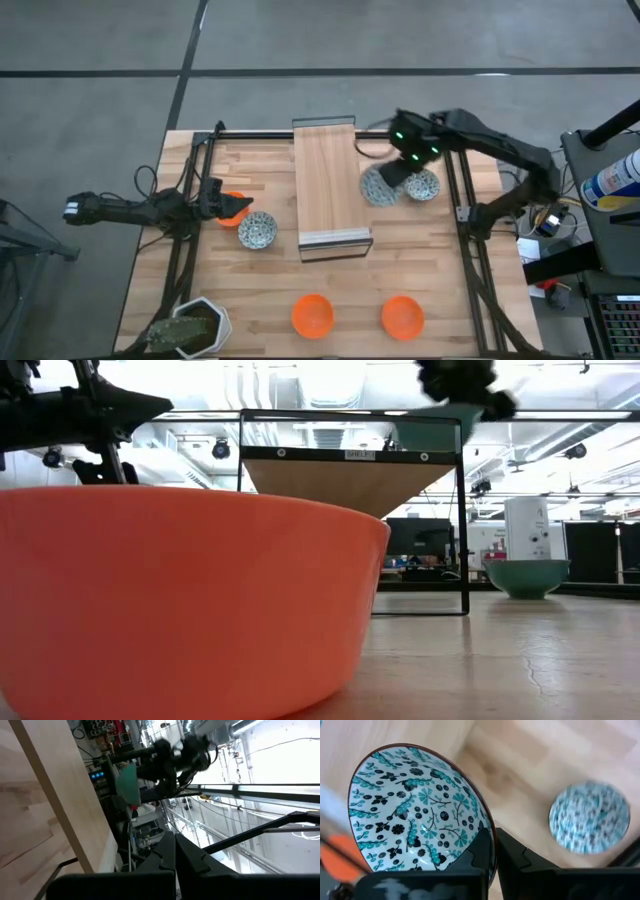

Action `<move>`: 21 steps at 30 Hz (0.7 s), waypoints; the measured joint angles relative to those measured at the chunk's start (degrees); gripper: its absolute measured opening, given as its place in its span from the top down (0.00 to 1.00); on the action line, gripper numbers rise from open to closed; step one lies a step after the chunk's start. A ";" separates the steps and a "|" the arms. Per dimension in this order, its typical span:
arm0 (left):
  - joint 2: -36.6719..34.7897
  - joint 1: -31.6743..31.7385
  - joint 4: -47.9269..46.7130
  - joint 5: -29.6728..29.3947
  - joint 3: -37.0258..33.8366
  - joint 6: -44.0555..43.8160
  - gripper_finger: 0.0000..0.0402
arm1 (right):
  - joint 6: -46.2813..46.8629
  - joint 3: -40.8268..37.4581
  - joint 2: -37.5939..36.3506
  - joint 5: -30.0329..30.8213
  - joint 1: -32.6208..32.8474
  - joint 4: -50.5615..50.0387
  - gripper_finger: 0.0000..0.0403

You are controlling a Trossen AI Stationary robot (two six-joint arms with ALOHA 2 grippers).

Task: Pick & Place Mini bowls
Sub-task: Put the bottom blue bowl on the shelf

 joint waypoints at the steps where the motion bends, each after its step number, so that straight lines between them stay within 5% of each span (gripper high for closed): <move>1: 0.00 0.00 0.00 0.04 0.00 0.00 1.00 | -0.91 1.72 1.97 -0.17 -1.07 0.13 0.97; 21: 0.00 0.00 -0.02 0.39 0.00 -0.13 1.00 | -10.06 41.63 38.43 -10.80 -12.76 -0.66 0.97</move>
